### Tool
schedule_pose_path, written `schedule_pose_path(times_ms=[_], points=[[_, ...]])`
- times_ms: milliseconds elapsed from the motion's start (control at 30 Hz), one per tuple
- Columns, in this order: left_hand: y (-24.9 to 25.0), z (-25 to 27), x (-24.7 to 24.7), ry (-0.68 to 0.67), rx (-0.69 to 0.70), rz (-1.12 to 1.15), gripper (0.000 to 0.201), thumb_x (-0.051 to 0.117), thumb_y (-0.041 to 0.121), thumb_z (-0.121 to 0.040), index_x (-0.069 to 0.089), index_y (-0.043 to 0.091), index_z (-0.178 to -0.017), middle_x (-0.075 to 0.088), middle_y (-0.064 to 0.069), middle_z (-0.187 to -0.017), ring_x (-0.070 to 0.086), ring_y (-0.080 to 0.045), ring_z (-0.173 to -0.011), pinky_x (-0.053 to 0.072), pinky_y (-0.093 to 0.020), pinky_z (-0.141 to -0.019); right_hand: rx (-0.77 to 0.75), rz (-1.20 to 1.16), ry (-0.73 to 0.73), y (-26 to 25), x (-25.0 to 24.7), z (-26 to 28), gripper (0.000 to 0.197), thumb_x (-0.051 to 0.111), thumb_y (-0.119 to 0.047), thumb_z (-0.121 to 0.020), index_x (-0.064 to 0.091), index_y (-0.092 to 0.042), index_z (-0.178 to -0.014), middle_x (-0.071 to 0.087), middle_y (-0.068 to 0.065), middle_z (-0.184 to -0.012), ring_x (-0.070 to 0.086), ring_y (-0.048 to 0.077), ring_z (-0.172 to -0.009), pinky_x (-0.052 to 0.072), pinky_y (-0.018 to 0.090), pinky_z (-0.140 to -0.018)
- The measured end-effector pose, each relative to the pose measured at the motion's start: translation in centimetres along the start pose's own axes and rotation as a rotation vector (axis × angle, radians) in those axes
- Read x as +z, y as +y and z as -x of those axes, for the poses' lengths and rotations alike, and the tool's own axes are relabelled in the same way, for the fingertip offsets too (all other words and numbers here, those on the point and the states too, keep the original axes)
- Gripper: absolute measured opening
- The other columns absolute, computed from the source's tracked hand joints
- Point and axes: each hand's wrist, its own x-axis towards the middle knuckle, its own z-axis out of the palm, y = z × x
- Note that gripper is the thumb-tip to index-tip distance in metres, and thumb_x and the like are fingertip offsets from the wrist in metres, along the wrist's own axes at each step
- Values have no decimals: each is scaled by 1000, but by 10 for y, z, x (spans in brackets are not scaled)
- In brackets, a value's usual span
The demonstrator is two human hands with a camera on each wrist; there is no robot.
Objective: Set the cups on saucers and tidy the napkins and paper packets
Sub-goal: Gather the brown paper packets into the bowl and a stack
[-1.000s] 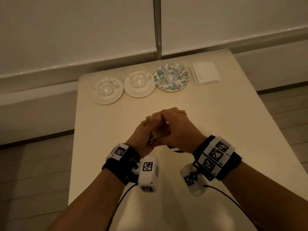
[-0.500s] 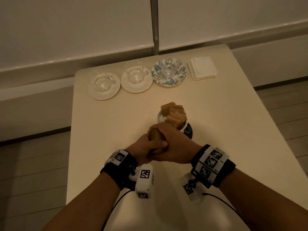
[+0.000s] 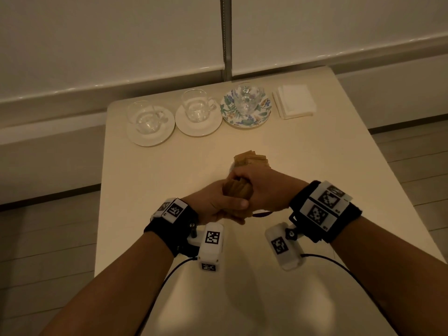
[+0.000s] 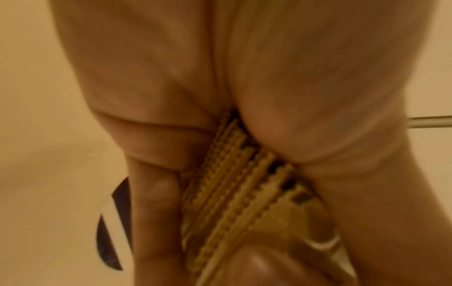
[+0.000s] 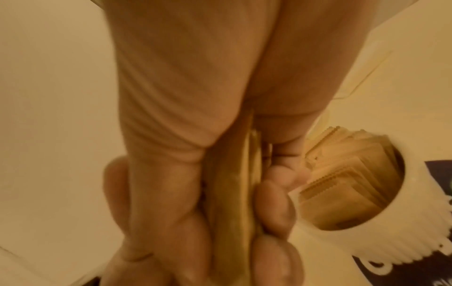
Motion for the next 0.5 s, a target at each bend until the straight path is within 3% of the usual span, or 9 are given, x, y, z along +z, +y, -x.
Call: schedule_pose_path(times_ms=[67,167,267,333,433,500], points=[[8,0,-1,43,23,-1,87,97,39,-45,58,9,-117,71,-8,-99,69,-25,-91,58,-32,-69,0,-1,55,-2,-7,-5,44,87,-17,-64,61,-26,-98,64,-3,-97,64,15,-86,57,29,-72],[18,0,-10,222,70,37,71,86,25,-68,53,11,-129,66,-11,-119,67,-28,-103,58,-36,-74,31,-101,186,4,-18,-17,41,88,-12,-62,64,-21,-93,66,-6,-89,63,8,-77,53,21,-65],[23,-2,-26,491,187,20,50,78,13,-76,57,14,-122,71,-3,-102,66,-21,-96,57,-36,-73,98,-162,370,18,-24,-32,36,86,-14,-65,63,-18,-93,67,-5,-85,62,9,-75,49,25,-67],[23,-6,-34,612,232,-80,36,73,6,-83,60,18,-115,69,-4,-103,65,-20,-95,55,-36,-75,181,-187,456,25,-21,-43,37,85,-19,-67,61,-18,-95,65,-6,-87,62,11,-79,47,24,-68],[20,-15,-38,643,291,-311,38,71,0,-84,59,22,-113,63,-10,-113,64,-20,-90,55,-27,-69,306,-189,508,30,-13,-58,44,82,-27,-70,56,-15,-103,62,-2,-95,59,15,-86,46,25,-66],[16,-21,-37,601,321,-487,47,76,5,-81,57,23,-119,62,-3,-112,65,-18,-91,53,-18,-68,357,-179,499,30,-9,-64,45,79,-27,-71,52,-15,-105,59,0,-97,58,17,-86,43,24,-59]])
